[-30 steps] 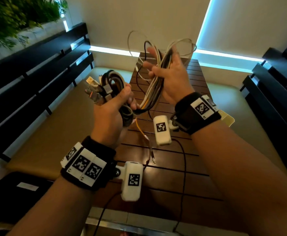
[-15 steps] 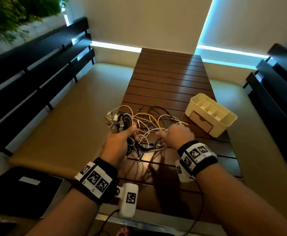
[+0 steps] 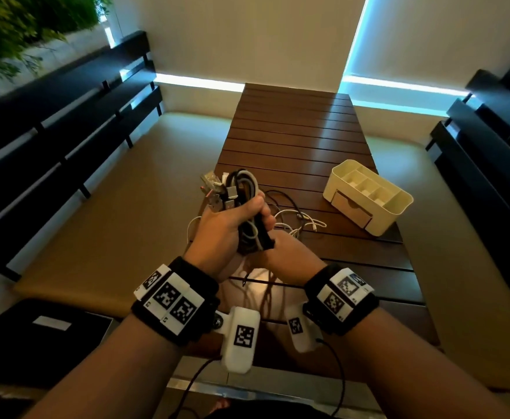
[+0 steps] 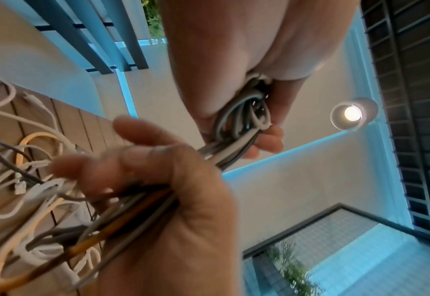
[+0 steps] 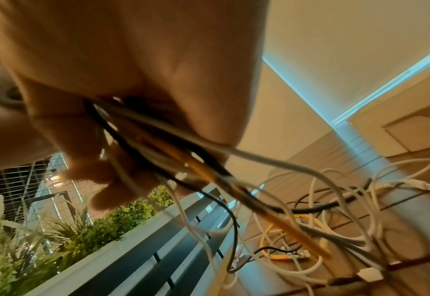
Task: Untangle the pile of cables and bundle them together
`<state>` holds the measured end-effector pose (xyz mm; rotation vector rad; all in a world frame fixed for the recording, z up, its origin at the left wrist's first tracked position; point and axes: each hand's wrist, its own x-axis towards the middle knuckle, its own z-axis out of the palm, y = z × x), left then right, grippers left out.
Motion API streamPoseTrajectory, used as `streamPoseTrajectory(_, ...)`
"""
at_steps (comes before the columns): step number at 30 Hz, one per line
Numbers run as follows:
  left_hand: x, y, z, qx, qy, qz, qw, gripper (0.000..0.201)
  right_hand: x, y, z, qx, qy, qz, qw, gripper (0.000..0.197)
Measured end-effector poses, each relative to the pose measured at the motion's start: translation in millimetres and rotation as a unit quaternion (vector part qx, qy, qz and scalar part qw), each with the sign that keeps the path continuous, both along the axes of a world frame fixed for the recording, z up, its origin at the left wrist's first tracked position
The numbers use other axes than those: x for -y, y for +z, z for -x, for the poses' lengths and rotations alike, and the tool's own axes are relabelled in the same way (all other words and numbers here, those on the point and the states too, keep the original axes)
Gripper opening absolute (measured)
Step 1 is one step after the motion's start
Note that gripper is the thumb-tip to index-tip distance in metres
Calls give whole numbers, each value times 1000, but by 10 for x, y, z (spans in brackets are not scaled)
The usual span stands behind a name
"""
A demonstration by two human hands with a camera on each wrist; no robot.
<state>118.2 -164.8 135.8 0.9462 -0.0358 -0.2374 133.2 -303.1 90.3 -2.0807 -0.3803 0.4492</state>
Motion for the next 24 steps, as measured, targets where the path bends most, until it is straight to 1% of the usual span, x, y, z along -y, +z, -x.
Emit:
streamPoseTrajectory(1,-17,8,-8,-7,7,14,1000,17,13,-5,22,-2,-10,-18,1000,6)
streamPoseTrajectory(2,-30,23,-14,-14,14,32,999,14,28,-9,36,6,-19,-28,999,12)
streamPoseTrajectory(4,-60,36,-33,-26,21,63,997,9,56,-4,68,34,-21,-21,999,16)
streamPoseTrajectory(6,-87,70,-35,-32,23,71,997,6,79,-12,85,51,-21,-12,998,17)
streamPoseTrajectory(8,-104,114,-24,-31,24,75,996,5,93,-12,79,49,-21,-14,998,11)
streamPoseTrajectory(9,-122,133,-24,-31,28,73,996,6,100,-2,66,47,-21,-17,999,7)
streamPoseTrajectory(12,-187,184,-35,-36,42,74,996,14,162,47,21,49,-21,1,999,20)
streamPoseTrajectory(14,-271,186,-51,-40,56,78,995,15,247,63,-18,38,-23,18,999,19)
streamPoseTrajectory(17,-406,127,-73,-60,68,66,994,12,377,137,-48,33,-17,13,999,22)
streamPoseTrajectory(21,-473,29,-78,-95,25,32,995,6,466,301,-95,1,22,-18,1000,23)
streamPoseTrajectory(24,-445,24,-38,-106,-9,-11,994,4,505,408,-131,-19,33,-18,999,20)
